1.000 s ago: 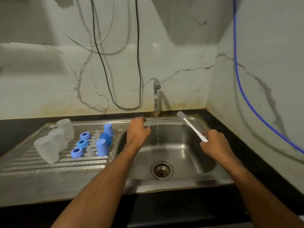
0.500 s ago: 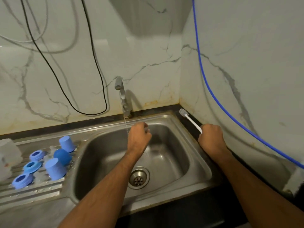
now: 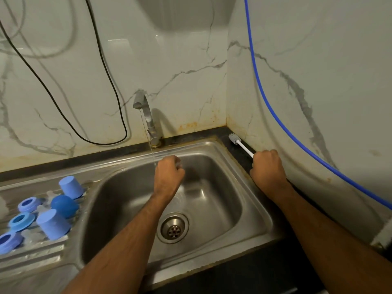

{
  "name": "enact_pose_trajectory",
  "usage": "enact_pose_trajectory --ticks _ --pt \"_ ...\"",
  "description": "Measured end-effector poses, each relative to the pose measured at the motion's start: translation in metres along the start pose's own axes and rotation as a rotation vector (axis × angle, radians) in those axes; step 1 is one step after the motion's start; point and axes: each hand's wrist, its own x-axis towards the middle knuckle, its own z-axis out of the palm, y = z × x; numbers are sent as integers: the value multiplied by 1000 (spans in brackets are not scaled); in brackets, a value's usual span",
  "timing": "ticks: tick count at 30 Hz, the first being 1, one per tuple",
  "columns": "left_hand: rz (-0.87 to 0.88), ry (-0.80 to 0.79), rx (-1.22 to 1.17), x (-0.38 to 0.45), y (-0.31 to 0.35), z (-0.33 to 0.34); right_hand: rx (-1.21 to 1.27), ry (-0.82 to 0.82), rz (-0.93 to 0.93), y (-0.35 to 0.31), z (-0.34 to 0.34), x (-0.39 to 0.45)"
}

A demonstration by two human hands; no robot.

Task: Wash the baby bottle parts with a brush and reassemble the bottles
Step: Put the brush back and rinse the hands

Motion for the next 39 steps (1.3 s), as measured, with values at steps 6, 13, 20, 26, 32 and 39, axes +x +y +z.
enact_pose_trajectory --ticks 6,13,20,26,32,39 --pt "8 4 -10 1 -3 -5 -2 16 -11 0 1 1" --pt "7 -2 -10 1 -9 -11 38 21 -17 1 -1 -3" --pt "-12 -5 -10 -1 -14 -14 43 11 -16 -1 -3 -3" --pt "-25 -3 5 -1 -19 -19 72 110 -21 -13 -13 -7" --pt "-63 17 -2 1 -31 -32 370 217 -128 -70 -22 -10" --pt "-246 74 -127 10 -50 -47 852 -26 -112 -176 -7 -8"
